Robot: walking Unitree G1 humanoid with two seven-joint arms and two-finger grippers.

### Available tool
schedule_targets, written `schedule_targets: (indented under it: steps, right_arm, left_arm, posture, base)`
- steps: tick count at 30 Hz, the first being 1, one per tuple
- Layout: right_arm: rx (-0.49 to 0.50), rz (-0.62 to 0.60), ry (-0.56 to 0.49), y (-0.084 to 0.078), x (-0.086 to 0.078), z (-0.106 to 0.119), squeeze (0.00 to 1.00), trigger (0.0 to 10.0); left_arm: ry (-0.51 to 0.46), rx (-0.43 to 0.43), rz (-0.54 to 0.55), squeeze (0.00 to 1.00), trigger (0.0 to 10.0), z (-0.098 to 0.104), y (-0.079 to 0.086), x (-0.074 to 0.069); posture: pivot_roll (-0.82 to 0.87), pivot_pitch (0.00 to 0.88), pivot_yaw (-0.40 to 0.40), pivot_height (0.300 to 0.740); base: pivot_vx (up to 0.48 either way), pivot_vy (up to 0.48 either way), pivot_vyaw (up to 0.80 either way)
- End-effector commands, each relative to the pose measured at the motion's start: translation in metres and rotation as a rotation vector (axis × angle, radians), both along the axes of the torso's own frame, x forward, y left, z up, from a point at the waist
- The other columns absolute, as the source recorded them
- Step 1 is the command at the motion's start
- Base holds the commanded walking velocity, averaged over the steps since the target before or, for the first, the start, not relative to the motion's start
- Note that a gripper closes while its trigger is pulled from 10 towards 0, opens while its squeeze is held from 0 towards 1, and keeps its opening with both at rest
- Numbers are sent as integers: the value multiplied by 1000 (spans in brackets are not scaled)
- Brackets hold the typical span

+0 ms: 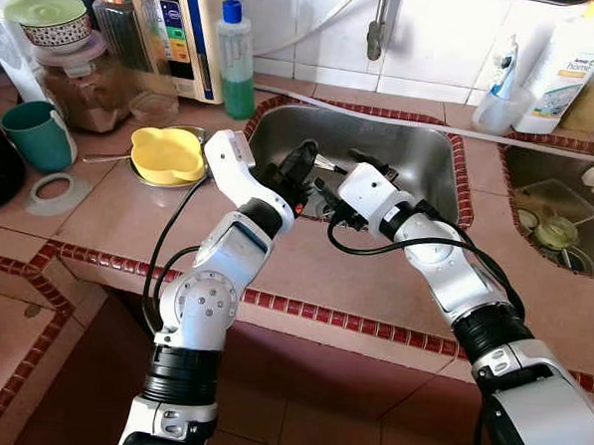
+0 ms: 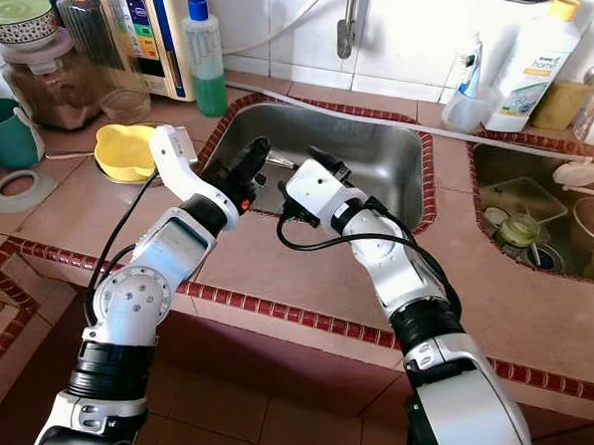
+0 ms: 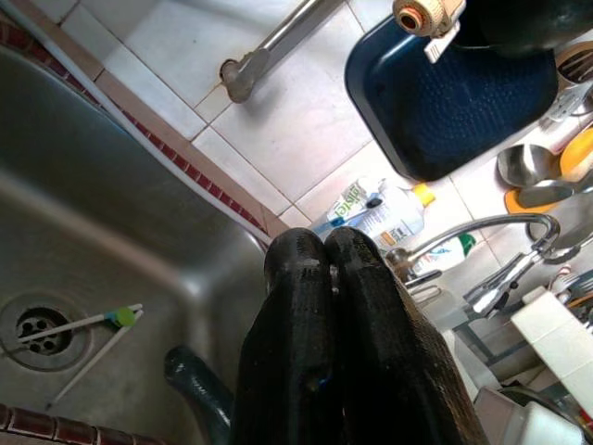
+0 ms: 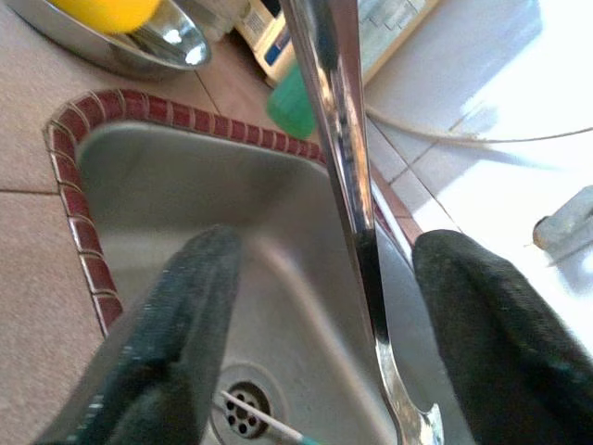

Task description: Kitchen organization

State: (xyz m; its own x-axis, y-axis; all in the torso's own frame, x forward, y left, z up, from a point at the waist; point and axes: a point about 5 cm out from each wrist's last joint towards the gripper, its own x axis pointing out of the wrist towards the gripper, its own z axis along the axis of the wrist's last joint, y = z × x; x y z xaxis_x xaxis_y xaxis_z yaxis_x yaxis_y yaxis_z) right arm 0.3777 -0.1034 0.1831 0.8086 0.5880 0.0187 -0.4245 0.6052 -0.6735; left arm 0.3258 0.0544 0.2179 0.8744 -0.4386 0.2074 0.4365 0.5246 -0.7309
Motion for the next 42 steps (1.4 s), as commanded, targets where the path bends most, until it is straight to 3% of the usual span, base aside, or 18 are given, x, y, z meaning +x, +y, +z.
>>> schedule_targets:
  steps: [1,10,13,26,38,39,40,42]
  right_arm:
    - [12,13,4,-3,1,3,0,0]
    - [-46,44,16,-19,0,2,0,0]
    - [-47,35,17,-23,1,3,0,0]
    - [27,8,20,-19,1,2,0,0]
    - [39,-2,25,-20,0,-1,0,0]
    - [38,-2,25,-20,0,-1,0,0]
    - [39,-4,25,-20,0,-1,0,0]
    - [37,-6,23,-20,0,-1,0,0]
  left_arm:
    - [-16,-34,-29,0,8196,5,-10,-4]
    - [-14,1,-53,0,9020,0,-10,-6]
    - [-22,11,-63,0,10000,1,-11,-6]
    - [-28,8,-72,0,10000,2,-15,-8]
    - [-33,18,-74,0,10000,1,-15,-8]
    - [-32,16,-75,184,10000,1,-15,-8]
    - [-30,11,-75,1000,10000,1,-15,-8]
    - [-28,2,-78,1000,10000,0,-16,-8]
  posture:
    - [-7,96,36,740]
    - [-18,96,42,740]
    - [-18,93,43,740]
    - [-18,85,44,740]
    - [-20,89,42,740]
    - [-22,89,42,740]
    - [-22,89,42,740]
    - [-22,90,42,740]
  base:
    - [0,0,0]
    - [0,0,0]
    - [0,0,0]
    - [0,0,0]
    - [0,0,0]
    - [0,0,0]
    - [0,0,0]
    - [0,0,0]
